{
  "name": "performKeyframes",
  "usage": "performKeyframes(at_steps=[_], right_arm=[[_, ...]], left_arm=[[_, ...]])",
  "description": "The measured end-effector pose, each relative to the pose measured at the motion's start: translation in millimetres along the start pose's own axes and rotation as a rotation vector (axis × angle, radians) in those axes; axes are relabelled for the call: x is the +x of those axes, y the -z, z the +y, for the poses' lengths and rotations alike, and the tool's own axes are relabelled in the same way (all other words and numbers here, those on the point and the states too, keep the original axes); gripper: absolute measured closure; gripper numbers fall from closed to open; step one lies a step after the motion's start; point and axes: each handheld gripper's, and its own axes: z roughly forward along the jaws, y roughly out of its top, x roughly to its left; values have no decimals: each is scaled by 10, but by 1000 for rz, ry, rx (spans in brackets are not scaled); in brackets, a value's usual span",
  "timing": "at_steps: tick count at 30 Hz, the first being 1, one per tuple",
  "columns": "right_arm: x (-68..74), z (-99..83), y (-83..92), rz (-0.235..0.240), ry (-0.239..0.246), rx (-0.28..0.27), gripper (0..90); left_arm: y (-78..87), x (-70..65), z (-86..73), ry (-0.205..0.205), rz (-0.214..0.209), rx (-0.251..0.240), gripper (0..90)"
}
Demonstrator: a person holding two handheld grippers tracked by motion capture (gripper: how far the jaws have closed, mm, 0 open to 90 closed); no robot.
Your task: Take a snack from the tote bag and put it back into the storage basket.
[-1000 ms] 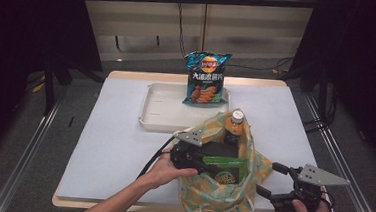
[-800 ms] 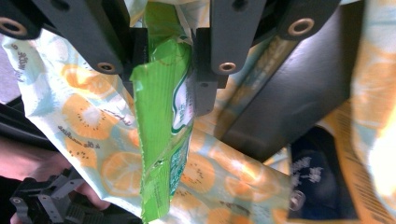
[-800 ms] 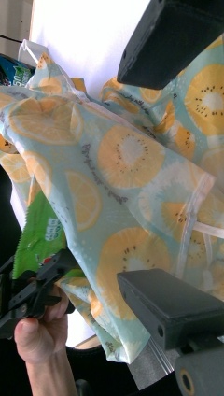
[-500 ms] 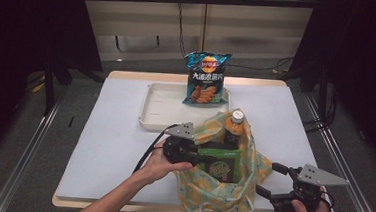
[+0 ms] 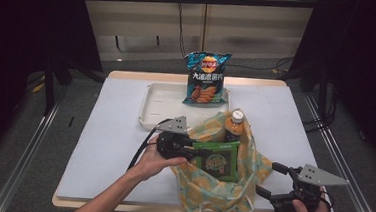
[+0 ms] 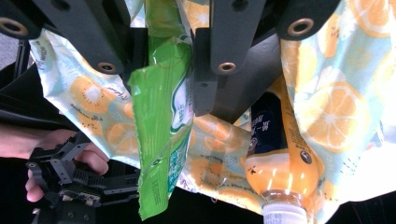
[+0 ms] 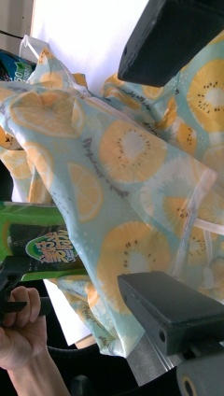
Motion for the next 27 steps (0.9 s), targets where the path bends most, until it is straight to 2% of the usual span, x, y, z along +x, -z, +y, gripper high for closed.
performKeyframes(at_steps=[3, 6, 14, 16, 21, 22, 24, 27], right_arm=[[-5, 1, -2, -1, -1, 0, 27], [0, 0, 3, -5, 4, -2, 26], [0, 3, 10, -1, 3, -15, 9], [0, 5, 19, 3, 4, -28, 0], [6, 10, 27, -22, -6, -45, 0], [6, 10, 28, -12, 0, -48, 0], [11, 12, 30, -21, 0, -48, 3], [15, 6, 18, -40, 12, -42, 10]], left_arm=[[17, 5, 21, 4, 11, 2, 746], [42, -13, 52, -14, 19, 2, 745], [167, -48, 170, -37, 29, -46, 746], [200, -48, 192, -44, 43, -40, 746], [250, -36, 236, -42, 49, -54, 745], [270, -36, 253, -47, 46, -59, 745], [319, -47, 296, -52, 56, -64, 745], [368, -39, 355, -59, 48, -71, 745]])
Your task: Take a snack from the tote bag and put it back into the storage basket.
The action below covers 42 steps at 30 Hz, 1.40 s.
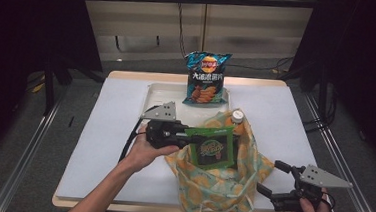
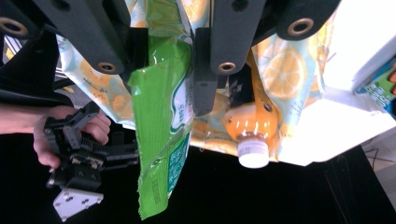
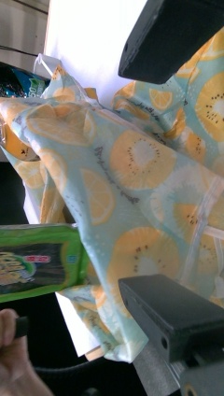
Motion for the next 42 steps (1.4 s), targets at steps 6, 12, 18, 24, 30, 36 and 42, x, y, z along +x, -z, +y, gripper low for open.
performKeyframes(at_steps=[6, 12, 18, 24, 30, 36, 42], right_arm=[[5, -5, 6, 2, -21, -24, 9], [-2, -9, 17, -6, -15, -24, 10], [12, -8, 11, -12, -1, -18, 11], [-5, -12, 15, -12, -9, -17, 11], [9, -12, 3, -11, -2, -7, 13], [2, -13, -6, -13, -2, -6, 13], [7, -13, -5, -11, -3, -6, 14]], left_arm=[[56, 50, 62, 4, 6, -7, 745], [144, 83, 122, 3, 15, -42, 745], [240, 138, 138, 4, 38, -65, 746], [406, 216, 169, -2, 66, -70, 745], [588, 343, 193, 11, 116, -61, 745], [793, 381, 245, 10, 137, -97, 744], [885, 447, 249, -7, 204, -57, 744]])
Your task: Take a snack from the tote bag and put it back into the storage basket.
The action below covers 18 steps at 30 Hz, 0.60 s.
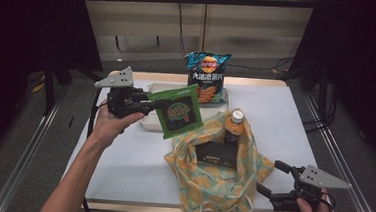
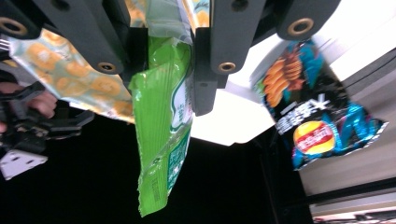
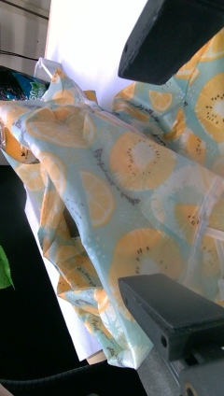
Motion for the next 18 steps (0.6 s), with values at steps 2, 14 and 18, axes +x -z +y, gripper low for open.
performKeyframes(at_steps=[2, 14, 18], right_arm=[[-4, 0, -1, -2, 0, 0, 13], [-2, -5, -14, 6, 0, 15, 13], [-7, -6, -18, 6, 0, 16, 13]], left_arm=[[36, 68, -28, 4, 14, 0, 744], [71, 337, -100, 8, 81, 39, 744], [78, 438, -114, 14, 98, 46, 744]])
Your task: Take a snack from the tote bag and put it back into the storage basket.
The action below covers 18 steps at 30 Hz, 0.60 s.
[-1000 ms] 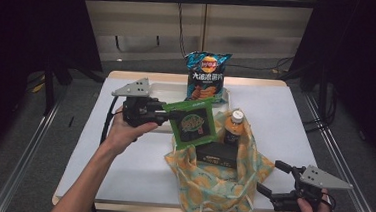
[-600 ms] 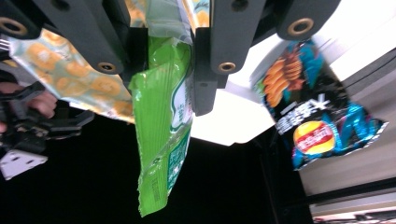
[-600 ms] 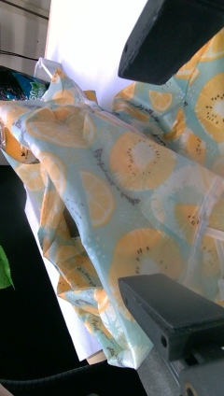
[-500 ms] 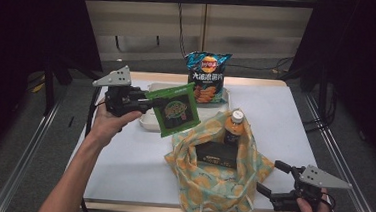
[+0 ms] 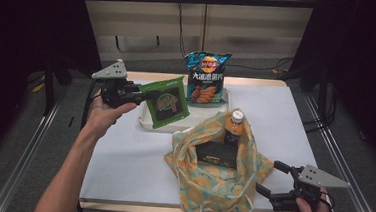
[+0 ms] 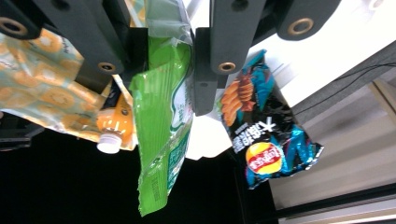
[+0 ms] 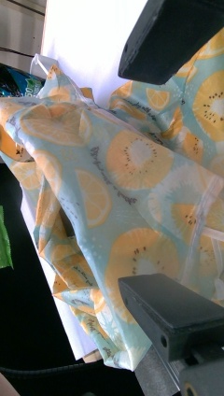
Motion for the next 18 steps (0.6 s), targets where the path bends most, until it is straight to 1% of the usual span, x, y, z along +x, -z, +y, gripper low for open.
performKeyframes(at_steps=[1, 2, 3, 4, 5, 6, 7, 9, 11, 12, 14, 16, 18], right_arm=[[-1, 0, 1, 0, -2, 1, 14], [-1, 0, 1, 0, -3, -2, 14], [-2, 2, 4, 0, -5, -1, 14], [-2, 2, 4, 0, -5, -1, 14], [-3, 2, 9, -2, -7, -1, 14], [-3, 2, 10, -2, -7, -1, 14], [-4, 2, 8, -2, -5, -1, 14], [-3, -1, 2, 0, -4, -1, 14], [-6, 1, 0, 1, -5, -2, 13], [-9, 0, -3, -1, -7, -2, 13], [-22, -1, -7, 1, -7, 0, 13], [-25, -3, -9, 1, -9, 2, 13], [-29, -5, -14, 3, -4, 4, 13]], left_arm=[[-9, 21, -6, 7, 1, 6, 744], [-14, 45, -8, 1, 12, 24, 744], [-14, 53, -8, -1, 21, 29, 744], [-14, 53, -8, -1, 21, 29, 744], [1, 95, -16, 10, 18, 17, 744], [4, 110, -19, 12, 19, 13, 745], [5, 126, -22, 15, 27, 15, 745], [3, 164, -35, 14, 23, 15, 746], [2, 211, -43, 19, 34, 14, 746], [-6, 246, -44, 29, 34, 8, 746], [-19, 297, -38, 33, 44, 11, 746], [-41, 353, -24, 33, 42, 14, 745], [-56, 370, -15, 36, 44, 19, 745]])
